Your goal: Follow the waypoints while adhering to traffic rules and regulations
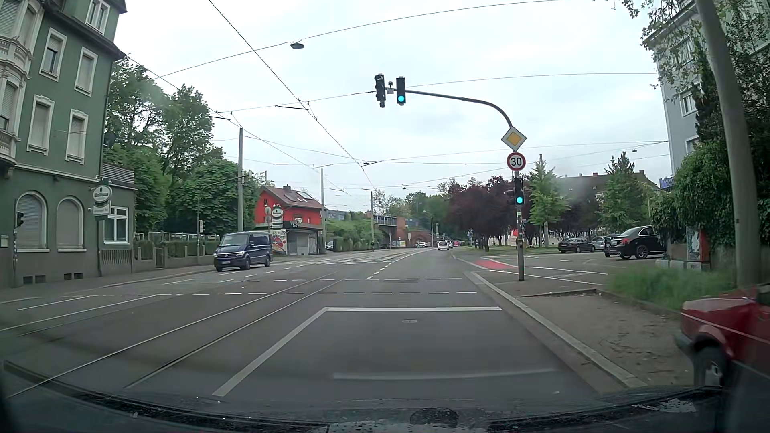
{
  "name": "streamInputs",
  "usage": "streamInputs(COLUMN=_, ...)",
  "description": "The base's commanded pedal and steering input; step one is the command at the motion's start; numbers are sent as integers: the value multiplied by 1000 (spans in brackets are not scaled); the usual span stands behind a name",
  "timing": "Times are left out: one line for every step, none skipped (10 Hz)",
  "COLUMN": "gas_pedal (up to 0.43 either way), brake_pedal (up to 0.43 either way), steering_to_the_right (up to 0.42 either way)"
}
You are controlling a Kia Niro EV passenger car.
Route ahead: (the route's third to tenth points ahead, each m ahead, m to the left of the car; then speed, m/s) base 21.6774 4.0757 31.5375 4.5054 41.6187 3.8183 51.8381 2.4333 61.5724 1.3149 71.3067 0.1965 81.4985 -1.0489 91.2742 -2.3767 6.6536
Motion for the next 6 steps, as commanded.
streamInputs(gas_pedal=110, brake_pedal=0, steering_to_the_right=16)
streamInputs(gas_pedal=110, brake_pedal=0, steering_to_the_right=16)
streamInputs(gas_pedal=110, brake_pedal=0, steering_to_the_right=14)
streamInputs(gas_pedal=118, brake_pedal=0, steering_to_the_right=12)
streamInputs(gas_pedal=118, brake_pedal=0, steering_to_the_right=11)
streamInputs(gas_pedal=118, brake_pedal=0, steering_to_the_right=11)
